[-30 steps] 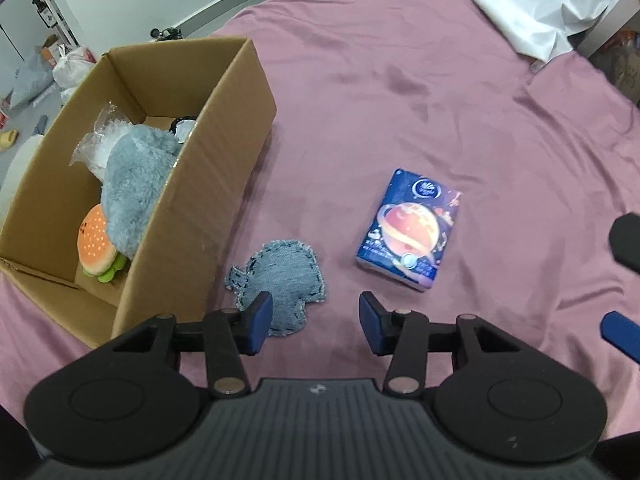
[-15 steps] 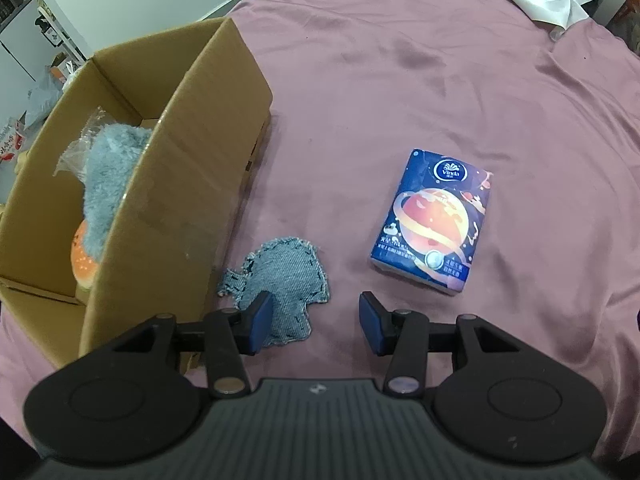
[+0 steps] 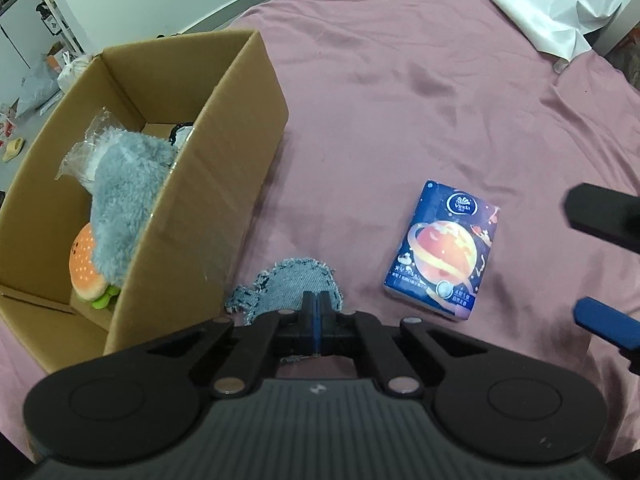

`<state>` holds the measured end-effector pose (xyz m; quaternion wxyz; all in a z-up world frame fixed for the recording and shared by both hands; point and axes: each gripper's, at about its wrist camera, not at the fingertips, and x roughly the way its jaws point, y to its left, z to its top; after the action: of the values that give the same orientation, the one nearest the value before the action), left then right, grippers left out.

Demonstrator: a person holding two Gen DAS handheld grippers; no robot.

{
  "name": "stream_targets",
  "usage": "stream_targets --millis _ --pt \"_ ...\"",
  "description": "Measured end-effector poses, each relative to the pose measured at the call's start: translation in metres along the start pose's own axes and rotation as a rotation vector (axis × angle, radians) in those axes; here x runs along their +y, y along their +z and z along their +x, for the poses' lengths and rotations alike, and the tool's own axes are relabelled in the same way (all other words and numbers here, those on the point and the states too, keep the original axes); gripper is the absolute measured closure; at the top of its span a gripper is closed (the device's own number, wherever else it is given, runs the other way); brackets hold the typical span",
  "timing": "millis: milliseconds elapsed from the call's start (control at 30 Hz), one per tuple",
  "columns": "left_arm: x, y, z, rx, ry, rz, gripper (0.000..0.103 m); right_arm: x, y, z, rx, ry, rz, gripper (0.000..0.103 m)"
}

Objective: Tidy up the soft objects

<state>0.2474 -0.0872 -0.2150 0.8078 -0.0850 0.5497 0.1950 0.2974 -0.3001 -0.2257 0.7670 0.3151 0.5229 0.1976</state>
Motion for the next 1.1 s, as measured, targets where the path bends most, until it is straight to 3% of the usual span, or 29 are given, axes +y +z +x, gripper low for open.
stream_targets --millis 367,633,733,833,933,1100 --pt "0.008 -0.004 -0.012 0.008 -0.046 -0.035 0.103 0.007 0.002 0.032 0.055 -0.007 -0.021 0.008" --pt "0.007 -0.001 -0.012 0.021 -0.036 -0.036 0.103 0.013 0.001 0.043 0.067 -0.032 -0.067 0.012" --pt "0.006 -0.001 -0.006 0.051 -0.017 -0.04 0.103 0.013 0.001 0.045 0.081 -0.032 -0.083 0.025" --pt "-0.001 -0.002 -0.005 0.053 -0.007 -0.017 0.099 0.013 -0.001 0.052 0.121 -0.029 -0.088 0.045" --pt "-0.007 -0.003 -0.003 0.07 0.003 -0.007 0.099 0.013 -0.003 0.056 0.143 -0.055 -0.101 0.073" --pt "-0.008 -0.005 -0.001 0.09 0.008 -0.03 0.096 0.01 -0.005 0.046 0.129 -0.049 -0.088 0.082"
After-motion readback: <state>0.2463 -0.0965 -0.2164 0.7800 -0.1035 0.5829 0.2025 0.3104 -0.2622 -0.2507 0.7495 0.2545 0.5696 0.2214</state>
